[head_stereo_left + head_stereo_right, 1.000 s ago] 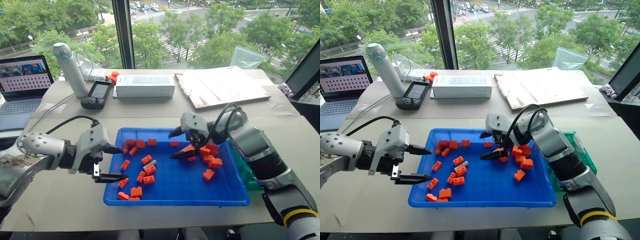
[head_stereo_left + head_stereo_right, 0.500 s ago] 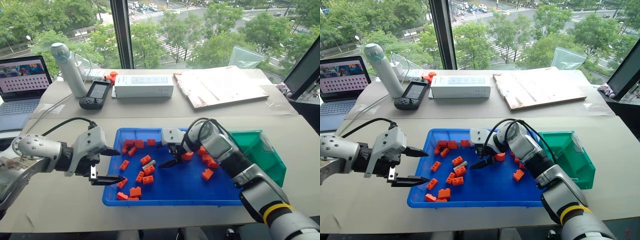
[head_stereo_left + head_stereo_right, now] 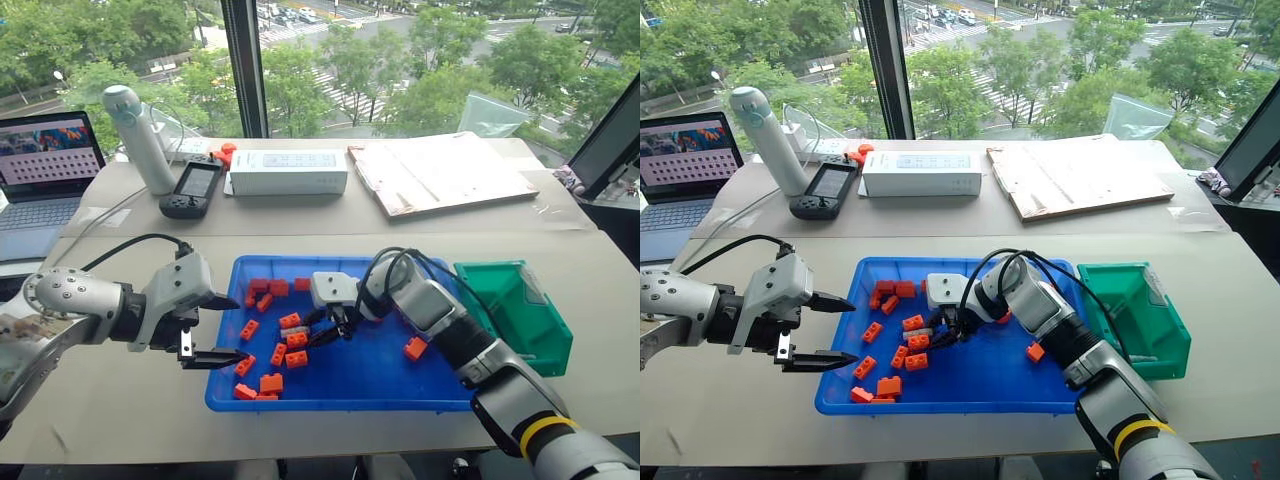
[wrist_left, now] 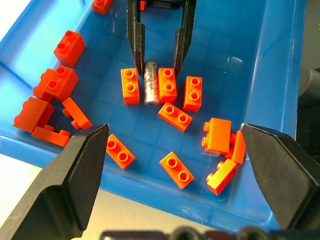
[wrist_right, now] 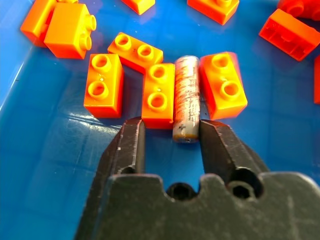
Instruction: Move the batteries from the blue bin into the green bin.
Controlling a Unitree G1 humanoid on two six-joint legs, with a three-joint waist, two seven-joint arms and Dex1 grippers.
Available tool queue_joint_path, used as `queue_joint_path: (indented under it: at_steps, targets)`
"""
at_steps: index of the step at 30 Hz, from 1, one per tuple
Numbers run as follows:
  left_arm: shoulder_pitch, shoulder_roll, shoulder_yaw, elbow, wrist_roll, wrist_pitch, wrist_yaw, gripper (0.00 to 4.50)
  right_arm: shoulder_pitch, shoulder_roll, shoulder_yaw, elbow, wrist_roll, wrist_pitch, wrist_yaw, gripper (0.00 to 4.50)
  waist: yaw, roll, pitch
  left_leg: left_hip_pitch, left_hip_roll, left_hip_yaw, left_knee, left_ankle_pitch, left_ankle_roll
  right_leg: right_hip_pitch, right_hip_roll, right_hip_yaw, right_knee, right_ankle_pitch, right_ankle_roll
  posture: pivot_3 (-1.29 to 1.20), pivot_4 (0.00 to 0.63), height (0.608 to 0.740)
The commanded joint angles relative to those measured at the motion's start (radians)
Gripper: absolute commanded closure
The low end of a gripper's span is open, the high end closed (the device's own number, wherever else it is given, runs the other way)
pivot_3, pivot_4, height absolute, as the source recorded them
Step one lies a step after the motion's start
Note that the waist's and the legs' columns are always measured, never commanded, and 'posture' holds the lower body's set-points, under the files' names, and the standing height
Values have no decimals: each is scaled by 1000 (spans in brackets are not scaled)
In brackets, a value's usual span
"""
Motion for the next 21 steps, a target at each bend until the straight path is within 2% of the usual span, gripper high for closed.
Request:
queue_joint_path:
  at_steps: [1,15,21]
  targets:
    - [-23,6,-2,-6,7,-25,-6,0,11,-39,-16,-46,-6,15,2,3261,1,0,0,0,0,0,0,0,0,0,0,0,0,0,0,0,150,740]
    - [-177,-99,-81,55,-12,-40,-23,0,40,-335,-210,-309,101,225,40,3261,8,0,0,0,0,0,0,0,0,1,0,0,0,0,0,0,150,740]
    - [-202,-105,-116,79,11,-55,-43,0,123,-384,-188,-434,126,298,24,3261,11,-1,0,0,0,0,0,0,1,1,0,0,0,0,0,0,150,740]
